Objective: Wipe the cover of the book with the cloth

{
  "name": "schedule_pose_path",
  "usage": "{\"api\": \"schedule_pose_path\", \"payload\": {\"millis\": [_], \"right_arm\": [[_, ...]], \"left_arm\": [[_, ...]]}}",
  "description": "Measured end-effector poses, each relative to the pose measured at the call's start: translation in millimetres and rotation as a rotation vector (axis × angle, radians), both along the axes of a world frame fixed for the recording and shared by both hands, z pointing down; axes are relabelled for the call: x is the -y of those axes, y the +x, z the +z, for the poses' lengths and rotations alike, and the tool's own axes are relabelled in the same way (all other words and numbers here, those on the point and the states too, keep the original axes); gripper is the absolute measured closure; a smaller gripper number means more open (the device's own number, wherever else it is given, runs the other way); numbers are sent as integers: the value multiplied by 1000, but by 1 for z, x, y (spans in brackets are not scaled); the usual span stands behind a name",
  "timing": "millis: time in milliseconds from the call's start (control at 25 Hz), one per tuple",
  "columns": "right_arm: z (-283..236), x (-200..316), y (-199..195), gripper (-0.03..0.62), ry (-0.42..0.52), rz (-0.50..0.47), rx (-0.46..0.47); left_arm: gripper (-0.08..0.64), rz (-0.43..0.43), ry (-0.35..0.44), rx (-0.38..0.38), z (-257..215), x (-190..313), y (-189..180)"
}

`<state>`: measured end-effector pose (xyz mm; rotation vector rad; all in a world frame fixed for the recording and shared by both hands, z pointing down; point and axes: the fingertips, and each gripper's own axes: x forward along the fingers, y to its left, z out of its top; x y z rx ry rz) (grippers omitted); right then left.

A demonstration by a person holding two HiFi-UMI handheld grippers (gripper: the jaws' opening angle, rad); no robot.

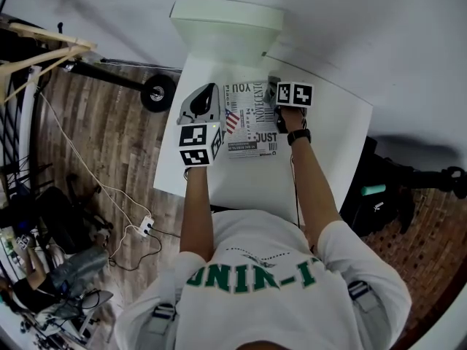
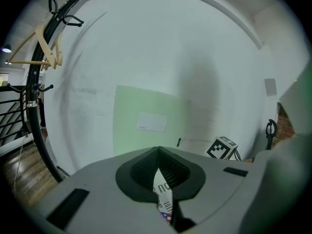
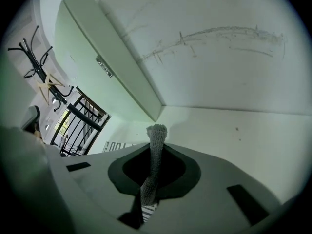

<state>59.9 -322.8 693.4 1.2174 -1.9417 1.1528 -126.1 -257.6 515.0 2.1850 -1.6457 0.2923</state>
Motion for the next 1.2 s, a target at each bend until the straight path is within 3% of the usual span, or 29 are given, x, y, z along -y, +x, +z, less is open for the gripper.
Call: {"api": "schedule_pose_path", "payload": {"millis": [200, 440, 680, 880, 1200], "right_arm": [[-3, -3, -11, 558, -6, -4, 3], [-15, -32, -107, 558, -33, -152, 157], [2, -54, -158, 558, -81, -256, 168], [6, -49, -136, 558, -74, -236, 131], [1, -32, -22, 558, -60, -39, 78]], "left_arm": [[548, -11, -2, 4, 0, -3, -2], [548, -36, -7, 9, 1, -7, -11], [548, -50, -12, 22, 1, -12, -19], [548, -49, -17, 17, 4, -12, -19], [548, 12, -12, 11, 2, -6, 7]]}}
